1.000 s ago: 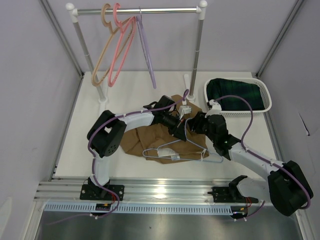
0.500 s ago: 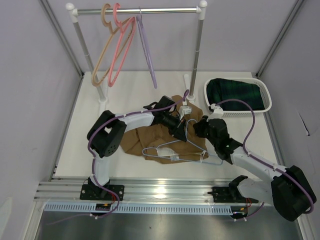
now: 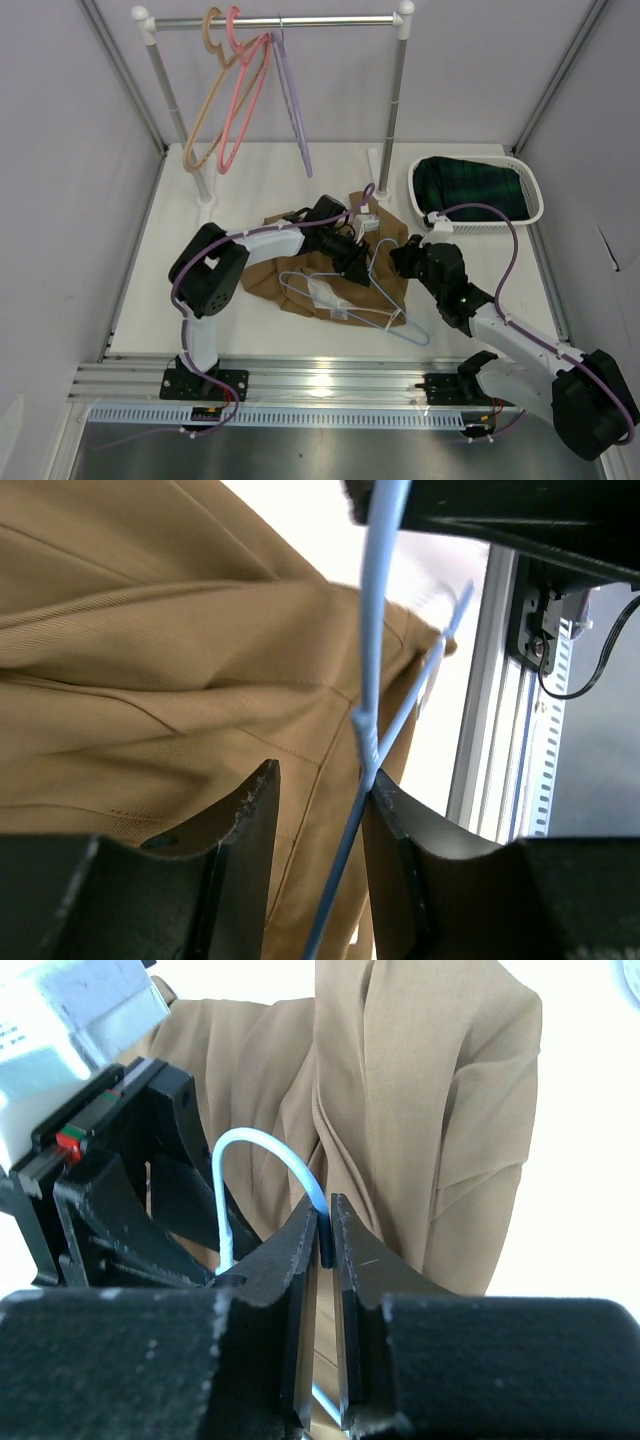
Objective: Place the skirt on the hanger
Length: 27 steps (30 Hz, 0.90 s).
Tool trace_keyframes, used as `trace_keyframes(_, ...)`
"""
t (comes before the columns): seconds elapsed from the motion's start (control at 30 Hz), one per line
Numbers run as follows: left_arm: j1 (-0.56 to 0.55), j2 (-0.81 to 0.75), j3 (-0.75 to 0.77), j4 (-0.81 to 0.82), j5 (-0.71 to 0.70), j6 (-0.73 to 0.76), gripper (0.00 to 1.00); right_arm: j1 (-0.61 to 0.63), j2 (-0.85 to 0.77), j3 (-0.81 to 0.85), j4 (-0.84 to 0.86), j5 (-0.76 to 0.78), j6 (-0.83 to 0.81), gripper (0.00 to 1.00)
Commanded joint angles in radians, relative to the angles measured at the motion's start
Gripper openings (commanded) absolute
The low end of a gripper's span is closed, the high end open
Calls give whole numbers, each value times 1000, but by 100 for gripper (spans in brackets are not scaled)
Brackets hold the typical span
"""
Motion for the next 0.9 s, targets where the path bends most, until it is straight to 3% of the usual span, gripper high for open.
trace_keyframes(0.0, 42, -65, -16, 3, -48, 46, 41, -24, -36, 1, 82, -35, -5, 0)
trace_keyframes(0.27, 77, -117, -46, -43, -51, 65, 33, -69, -41, 1, 93, -78, -21, 0)
trace_keyframes(0.63, 132, -110, -23, -87, -27, 89, 50, -70, -5, 35, 78, -181, -77, 0)
trace_keyframes(0.77, 172, -119, -22, -106, -8, 100, 50, -70, 4, 49, 66, -184, -90, 0)
trace_keyframes(0.87, 187, -122, -25, -112, 7, 103, 42, -70, 15, 57, 61, -183, -98, 0)
